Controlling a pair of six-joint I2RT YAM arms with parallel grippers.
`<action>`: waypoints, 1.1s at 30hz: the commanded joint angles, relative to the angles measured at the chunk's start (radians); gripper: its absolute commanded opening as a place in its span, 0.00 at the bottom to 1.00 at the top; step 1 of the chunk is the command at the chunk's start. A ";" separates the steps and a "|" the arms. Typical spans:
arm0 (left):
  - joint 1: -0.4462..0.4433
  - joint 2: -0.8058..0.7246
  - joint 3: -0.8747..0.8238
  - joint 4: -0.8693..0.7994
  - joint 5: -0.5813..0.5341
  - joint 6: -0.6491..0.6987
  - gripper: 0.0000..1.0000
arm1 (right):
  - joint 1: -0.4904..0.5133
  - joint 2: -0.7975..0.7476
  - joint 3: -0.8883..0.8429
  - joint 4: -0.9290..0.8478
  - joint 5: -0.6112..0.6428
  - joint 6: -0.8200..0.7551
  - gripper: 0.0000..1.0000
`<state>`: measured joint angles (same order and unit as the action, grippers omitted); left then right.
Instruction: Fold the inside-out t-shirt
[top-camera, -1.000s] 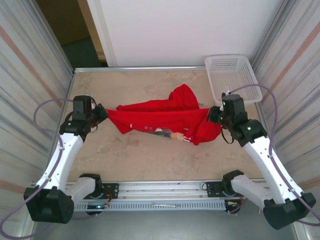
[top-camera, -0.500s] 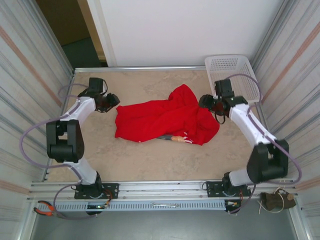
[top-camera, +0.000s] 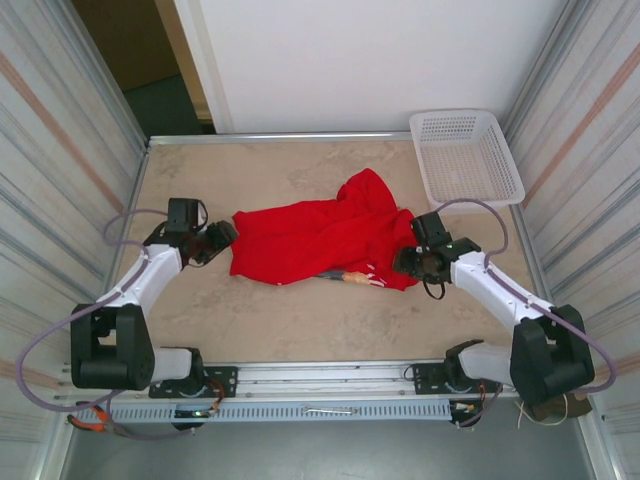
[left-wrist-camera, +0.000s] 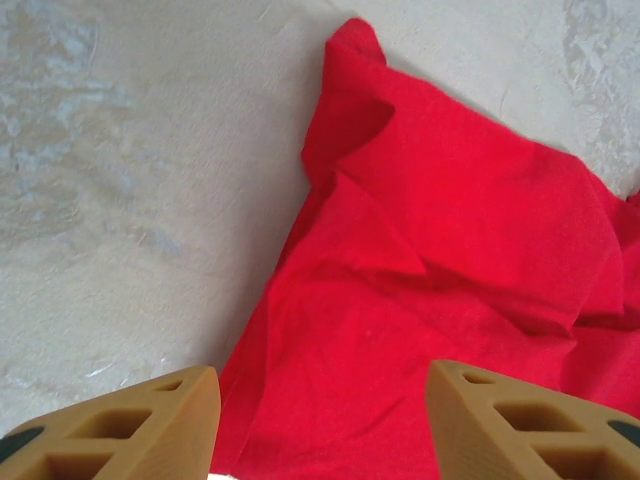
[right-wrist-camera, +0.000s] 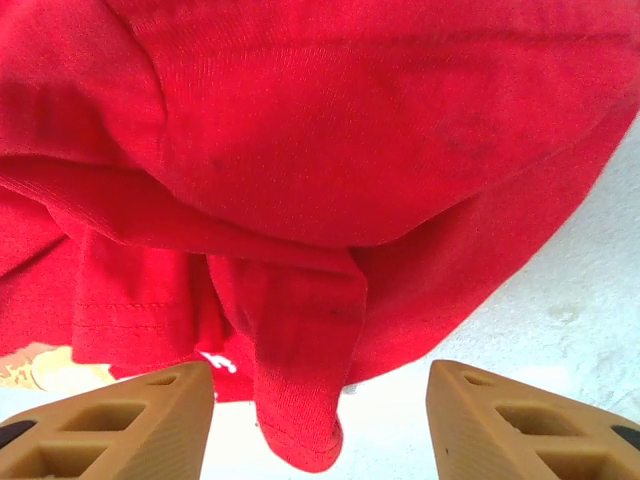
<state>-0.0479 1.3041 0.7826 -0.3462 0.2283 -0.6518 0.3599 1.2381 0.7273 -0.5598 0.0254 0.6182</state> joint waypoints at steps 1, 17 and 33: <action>-0.006 -0.032 -0.005 -0.006 0.006 0.003 0.58 | 0.007 0.012 -0.029 0.042 -0.036 0.032 0.54; -0.014 -0.041 -0.007 -0.064 -0.067 0.063 0.64 | 0.016 -0.087 -0.031 0.026 -0.088 0.053 0.00; -0.275 -0.006 -0.054 -0.073 -0.294 0.064 0.65 | -0.274 -0.385 0.274 -0.205 -0.226 -0.023 0.00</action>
<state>-0.2913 1.2842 0.7498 -0.4118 0.0166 -0.5739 0.1169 0.8692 0.9588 -0.7105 -0.1658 0.6308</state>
